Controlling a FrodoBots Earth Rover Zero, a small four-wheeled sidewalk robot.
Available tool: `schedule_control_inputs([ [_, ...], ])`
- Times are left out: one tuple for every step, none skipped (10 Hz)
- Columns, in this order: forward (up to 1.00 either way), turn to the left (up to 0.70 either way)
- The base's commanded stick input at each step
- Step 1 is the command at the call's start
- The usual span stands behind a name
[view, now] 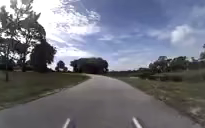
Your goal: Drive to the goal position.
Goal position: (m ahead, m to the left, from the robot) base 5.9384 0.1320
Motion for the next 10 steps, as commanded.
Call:
schedule_control_inputs([
  [0.69, 0.03],
  [0.69, 0.03],
  [0.69, 0.03],
  [0.69, 0.03],
  [0.69, 0.03],
  [0.69, 0.03],
  [0.69, 0.03],
  [0.69, 0.03],
  [0.69, 0.03],
  [0.69, 0.03],
])
